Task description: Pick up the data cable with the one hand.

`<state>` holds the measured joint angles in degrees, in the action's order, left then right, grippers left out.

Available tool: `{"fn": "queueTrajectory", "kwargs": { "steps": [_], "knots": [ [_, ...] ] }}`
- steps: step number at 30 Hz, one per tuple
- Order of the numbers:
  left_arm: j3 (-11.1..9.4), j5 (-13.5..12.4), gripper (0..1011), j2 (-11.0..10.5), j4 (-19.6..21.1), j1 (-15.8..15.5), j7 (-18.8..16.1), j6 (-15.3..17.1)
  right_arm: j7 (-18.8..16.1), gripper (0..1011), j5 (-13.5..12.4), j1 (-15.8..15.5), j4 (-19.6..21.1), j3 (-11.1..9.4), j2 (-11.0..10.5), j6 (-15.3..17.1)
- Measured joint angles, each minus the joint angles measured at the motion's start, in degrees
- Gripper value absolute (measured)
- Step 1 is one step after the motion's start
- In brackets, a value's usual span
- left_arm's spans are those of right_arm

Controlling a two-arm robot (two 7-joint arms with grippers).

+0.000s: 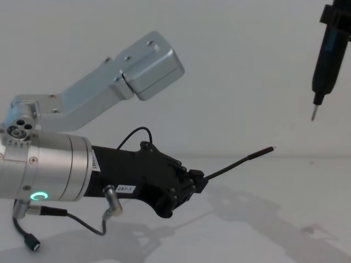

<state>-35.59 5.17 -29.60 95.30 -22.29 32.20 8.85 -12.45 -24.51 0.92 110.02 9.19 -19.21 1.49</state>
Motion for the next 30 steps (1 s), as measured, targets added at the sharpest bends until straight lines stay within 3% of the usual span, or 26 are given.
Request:
{"fn": "queueTrajectory", "kwargs": {
  "steps": [13, 30],
  "knots": [
    [0.1, 0.0, 43, -0.2, 0.2, 0.1, 0.2, -0.4, -0.7, 268, -1.6, 2.1, -3.4, 1.8, 1.6, -0.1],
    [0.2, 0.1, 43, -0.3, 0.3, 0.2, 0.2, -0.5, -1.3, 268, -2.1, 4.4, -6.5, 3.7, 2.0, 0.3]
  ]
}}
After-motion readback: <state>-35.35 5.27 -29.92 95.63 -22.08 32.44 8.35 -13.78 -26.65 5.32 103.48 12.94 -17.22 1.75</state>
